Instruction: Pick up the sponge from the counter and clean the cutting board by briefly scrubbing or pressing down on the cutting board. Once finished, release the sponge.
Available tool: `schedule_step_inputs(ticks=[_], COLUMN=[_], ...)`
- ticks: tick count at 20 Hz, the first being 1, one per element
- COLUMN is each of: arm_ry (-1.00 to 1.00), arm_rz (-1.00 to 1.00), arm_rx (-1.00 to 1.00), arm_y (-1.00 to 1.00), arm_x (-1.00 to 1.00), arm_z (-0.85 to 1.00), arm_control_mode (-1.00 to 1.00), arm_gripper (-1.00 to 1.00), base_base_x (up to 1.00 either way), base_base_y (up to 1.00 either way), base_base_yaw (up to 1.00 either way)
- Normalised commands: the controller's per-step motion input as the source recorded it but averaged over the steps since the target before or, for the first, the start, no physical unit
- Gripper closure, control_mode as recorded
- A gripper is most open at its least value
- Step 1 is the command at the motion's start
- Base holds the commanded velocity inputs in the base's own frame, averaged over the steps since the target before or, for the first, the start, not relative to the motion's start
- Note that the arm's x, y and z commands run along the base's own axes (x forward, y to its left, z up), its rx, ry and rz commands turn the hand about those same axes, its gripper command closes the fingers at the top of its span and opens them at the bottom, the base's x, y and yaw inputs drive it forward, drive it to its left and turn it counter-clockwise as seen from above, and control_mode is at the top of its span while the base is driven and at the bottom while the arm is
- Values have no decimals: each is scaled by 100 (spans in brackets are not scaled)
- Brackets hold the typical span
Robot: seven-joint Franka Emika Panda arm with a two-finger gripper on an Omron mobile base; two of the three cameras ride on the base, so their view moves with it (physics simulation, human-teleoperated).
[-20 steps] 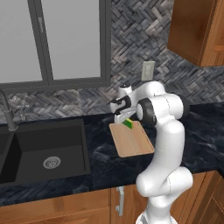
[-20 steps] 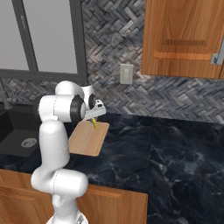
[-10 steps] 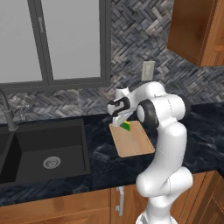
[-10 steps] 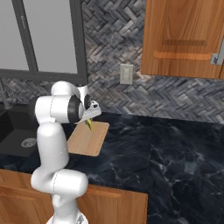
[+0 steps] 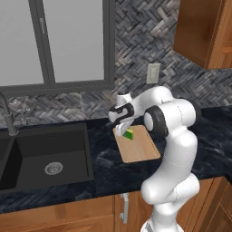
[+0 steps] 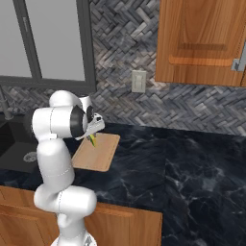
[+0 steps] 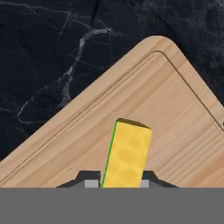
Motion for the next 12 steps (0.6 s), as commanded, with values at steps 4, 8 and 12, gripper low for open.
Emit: schedule_step_inputs(ticks=[4, 8, 12], arm_ry=[0, 0, 0], arm_rz=[10, 10, 14], arm_rx=[0, 0, 0], arm_y=[22, 15, 2], arm_x=[-50, -59, -65], arm_z=[-17, -20, -17], arm_control_mode=[-100, -100, -100], arm_gripper=[100, 100, 100], base_base_x=[0, 0, 0], base_base_y=[0, 0, 0], base_base_yaw=[0, 0, 0])
